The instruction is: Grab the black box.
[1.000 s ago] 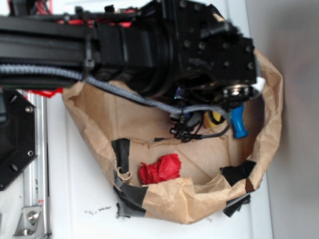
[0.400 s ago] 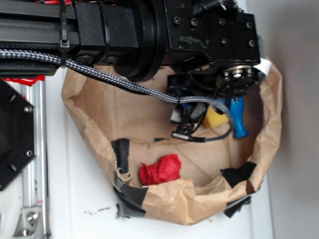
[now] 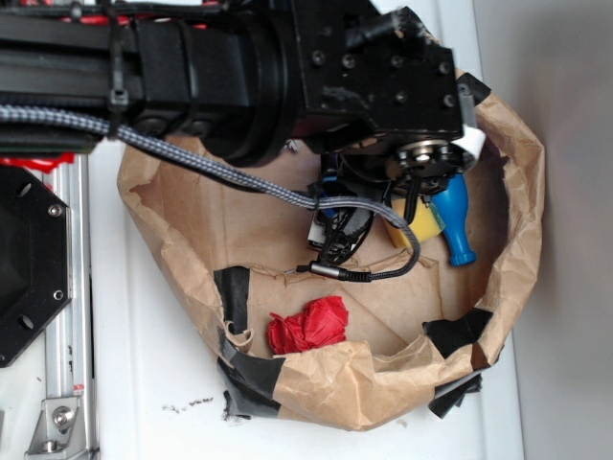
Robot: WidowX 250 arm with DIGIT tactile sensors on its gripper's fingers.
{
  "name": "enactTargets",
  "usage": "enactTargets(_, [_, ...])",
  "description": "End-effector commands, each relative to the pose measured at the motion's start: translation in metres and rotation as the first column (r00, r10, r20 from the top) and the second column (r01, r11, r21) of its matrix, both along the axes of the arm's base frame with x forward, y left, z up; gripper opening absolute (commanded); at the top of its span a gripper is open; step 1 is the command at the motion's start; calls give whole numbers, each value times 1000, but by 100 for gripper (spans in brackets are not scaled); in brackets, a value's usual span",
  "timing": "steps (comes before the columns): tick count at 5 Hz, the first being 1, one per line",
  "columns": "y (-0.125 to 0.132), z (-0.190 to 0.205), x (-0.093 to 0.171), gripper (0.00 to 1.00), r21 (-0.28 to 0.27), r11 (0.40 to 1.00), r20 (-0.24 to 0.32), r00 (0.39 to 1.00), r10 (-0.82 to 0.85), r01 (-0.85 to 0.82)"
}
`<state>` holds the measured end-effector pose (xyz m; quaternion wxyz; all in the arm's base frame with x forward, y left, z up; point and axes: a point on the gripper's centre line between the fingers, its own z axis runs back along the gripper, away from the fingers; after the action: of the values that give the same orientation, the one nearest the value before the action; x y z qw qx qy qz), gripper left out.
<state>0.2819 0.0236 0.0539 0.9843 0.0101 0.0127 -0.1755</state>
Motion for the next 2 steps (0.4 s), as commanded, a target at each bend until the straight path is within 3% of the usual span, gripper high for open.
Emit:
enactTargets(1, [6, -10, 12, 100, -14, 998, 34, 998, 57, -57])
enactTargets(2, [7, -18, 11, 0, 8, 998, 22, 998, 58, -58])
